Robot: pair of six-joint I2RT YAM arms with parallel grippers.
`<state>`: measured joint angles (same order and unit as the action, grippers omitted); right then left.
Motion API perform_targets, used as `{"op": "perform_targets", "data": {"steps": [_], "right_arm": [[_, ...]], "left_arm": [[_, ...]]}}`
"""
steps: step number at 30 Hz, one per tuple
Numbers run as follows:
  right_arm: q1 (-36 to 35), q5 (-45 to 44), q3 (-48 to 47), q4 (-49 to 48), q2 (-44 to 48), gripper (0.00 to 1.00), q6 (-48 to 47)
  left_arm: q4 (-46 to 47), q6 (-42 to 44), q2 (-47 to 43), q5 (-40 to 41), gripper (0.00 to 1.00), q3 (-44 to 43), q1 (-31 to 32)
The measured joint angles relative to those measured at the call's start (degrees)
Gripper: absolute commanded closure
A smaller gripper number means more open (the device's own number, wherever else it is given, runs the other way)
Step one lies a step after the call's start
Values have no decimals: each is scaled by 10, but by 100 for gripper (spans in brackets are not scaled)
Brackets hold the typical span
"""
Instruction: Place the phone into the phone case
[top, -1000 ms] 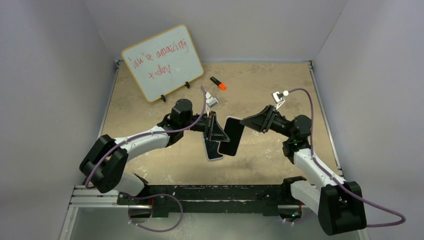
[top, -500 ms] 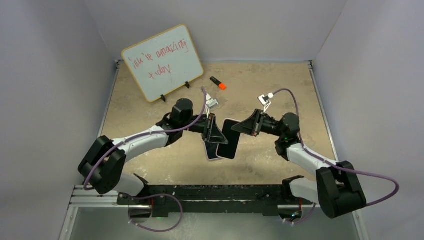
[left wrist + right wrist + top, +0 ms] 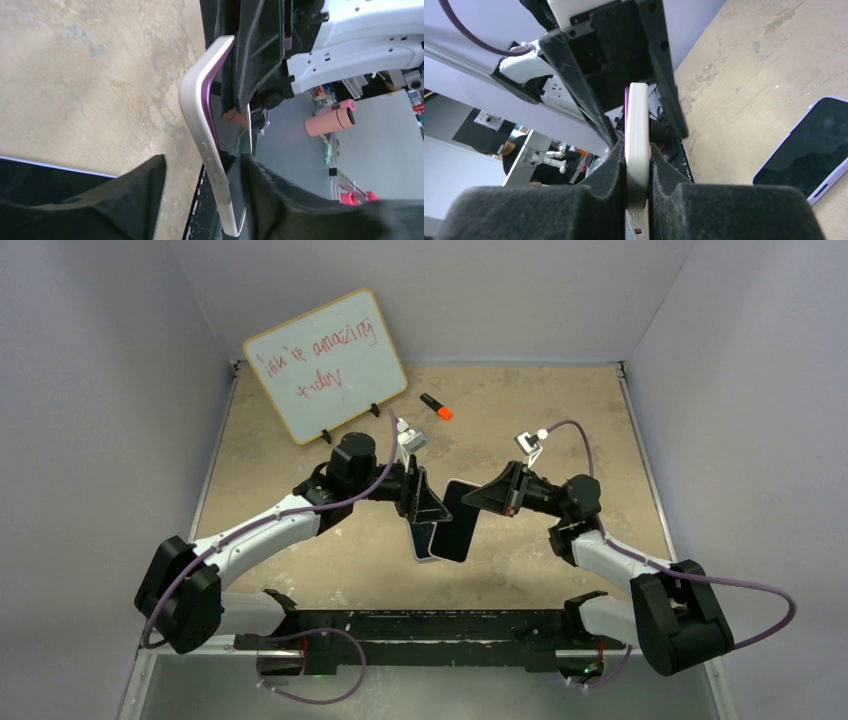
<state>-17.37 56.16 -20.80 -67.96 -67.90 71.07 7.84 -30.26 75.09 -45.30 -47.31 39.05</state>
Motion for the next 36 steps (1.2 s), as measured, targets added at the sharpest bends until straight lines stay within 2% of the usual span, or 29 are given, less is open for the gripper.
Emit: {"op": "perform_targets", "data": {"steps": [7,11,13,15,18,20,22,23,24,27,30,32,36], "right_arm": [[-13,19,13,-101,-27,100,56],[-36,24,13,-148,-60,100,94],[-46,24,13,-157,-77,100,113],[-52,24,16,-165,-96,100,134],[-54,25,22,-167,-115,100,156],[-54,24,27,-168,-120,100,165],[-54,23,31,-168,-120,100,165],[-54,23,32,-169,-120,100,164],[-54,23,33,-169,-120,100,163],[-54,23,33,-169,-119,100,160],[-54,23,33,-168,-112,100,150],[-54,23,33,-168,-98,100,139],[-54,23,33,-158,-50,100,106]], "left_arm": [[9,-12,-63,21,34,-1,-13],[35,-29,-64,21,36,-1,-15],[41,-36,-61,21,41,-1,-15],[52,-45,-57,21,56,-1,-15],[70,-57,-48,19,90,-1,-15],[71,-57,-38,18,99,-4,-16],[63,-52,-30,19,100,-8,-16],[55,-47,-28,19,97,-10,-16],[43,-42,-28,21,91,-12,-16],[-13,-13,-29,37,53,-35,-16],[-68,4,-37,64,32,-65,-16],[-93,11,-45,76,25,-77,-16],[-120,12,-54,81,21,-89,-18]]}}
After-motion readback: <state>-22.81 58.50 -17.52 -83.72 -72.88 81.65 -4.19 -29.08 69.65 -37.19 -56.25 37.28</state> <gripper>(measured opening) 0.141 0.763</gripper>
